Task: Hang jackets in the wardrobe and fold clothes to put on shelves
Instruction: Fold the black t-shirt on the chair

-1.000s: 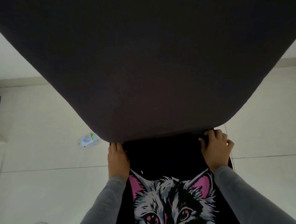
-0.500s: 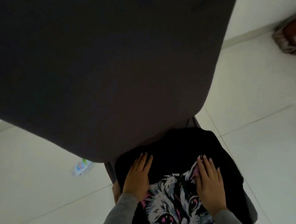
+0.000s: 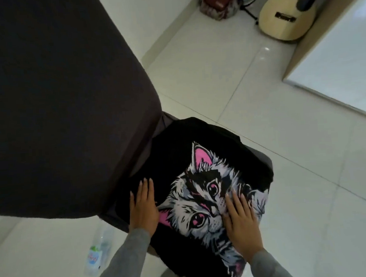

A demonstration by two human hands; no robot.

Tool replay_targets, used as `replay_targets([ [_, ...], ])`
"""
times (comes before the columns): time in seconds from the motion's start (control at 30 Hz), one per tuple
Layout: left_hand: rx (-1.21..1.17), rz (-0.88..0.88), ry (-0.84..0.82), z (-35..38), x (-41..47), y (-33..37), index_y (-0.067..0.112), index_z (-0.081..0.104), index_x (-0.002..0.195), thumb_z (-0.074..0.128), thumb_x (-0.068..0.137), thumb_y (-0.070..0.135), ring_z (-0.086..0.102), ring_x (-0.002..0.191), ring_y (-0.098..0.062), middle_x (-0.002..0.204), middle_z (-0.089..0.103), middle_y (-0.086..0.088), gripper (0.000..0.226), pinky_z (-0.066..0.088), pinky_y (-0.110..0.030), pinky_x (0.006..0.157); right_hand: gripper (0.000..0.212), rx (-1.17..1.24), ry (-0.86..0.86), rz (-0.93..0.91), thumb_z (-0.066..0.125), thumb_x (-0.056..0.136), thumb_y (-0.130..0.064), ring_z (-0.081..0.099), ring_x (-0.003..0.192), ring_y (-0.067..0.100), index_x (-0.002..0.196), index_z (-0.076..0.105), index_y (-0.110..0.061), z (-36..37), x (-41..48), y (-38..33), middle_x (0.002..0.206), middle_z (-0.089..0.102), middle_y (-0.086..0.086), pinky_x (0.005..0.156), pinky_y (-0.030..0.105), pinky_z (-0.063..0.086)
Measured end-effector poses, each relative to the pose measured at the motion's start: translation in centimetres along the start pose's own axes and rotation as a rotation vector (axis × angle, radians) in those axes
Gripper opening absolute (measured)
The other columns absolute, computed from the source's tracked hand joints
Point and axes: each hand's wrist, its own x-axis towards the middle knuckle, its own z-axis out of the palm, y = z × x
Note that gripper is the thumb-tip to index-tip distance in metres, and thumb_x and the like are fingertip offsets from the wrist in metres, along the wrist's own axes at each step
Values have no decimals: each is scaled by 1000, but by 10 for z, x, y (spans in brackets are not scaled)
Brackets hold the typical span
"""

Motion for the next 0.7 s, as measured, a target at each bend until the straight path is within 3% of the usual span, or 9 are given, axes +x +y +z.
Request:
replay_targets([
  [0.1,-23,56,45,10,-20,1,5,39,140,35,97,32,36,135,-24,144,42,-13,51,23,-52,109,65,108,37,123,2,93,-57,12,144,19,146,18,-24,20,-39,7,154,16,-5,117,35,15],
  [0.17,-10,205,40,14,-35,-4,5,43,137,12,100,43,31,136,-23,144,42,-14,61,12,-47,112,69,219,89,211,7,92,-60,15,144,22,147,22,-22,35,-62,4,154,16,-4,117,36,18],
  [0.2,4,317,41,19,-43,-10,5,42,138,10,100,44,30,137,-22,145,41,-13,62,10,-45,113,67,270,92,251,14,92,-57,14,145,22,148,22,-22,44,-73,0,155,12,-4,117,35,16],
  [0.37,-54,761,88,33,-72,-43,9,41,137,30,97,50,35,134,-20,142,43,-8,59,20,-44,113,55,453,217,390,39,99,-25,7,146,18,149,18,-15,70,-109,-37,157,11,0,115,26,7],
  [0.57,-6,1027,182,41,-82,-51,16,45,129,59,81,51,44,126,-19,133,49,-3,61,30,-46,107,46,491,367,368,48,93,-13,31,132,18,139,42,-7,98,-151,-54,143,40,9,108,34,31],
  [0.63,53,1056,177,40,-82,-37,18,44,130,65,73,51,45,122,-16,127,55,0,69,30,-43,105,48,419,392,290,61,81,-5,41,117,18,128,51,-9,103,-161,-50,128,50,8,95,38,46],
  [0.7,93,1034,176,40,-81,-19,20,45,129,74,63,51,47,111,-15,114,61,2,79,31,-40,99,53,364,381,270,72,68,-1,49,103,22,116,53,-14,105,-170,-49,114,55,5,80,35,50],
])
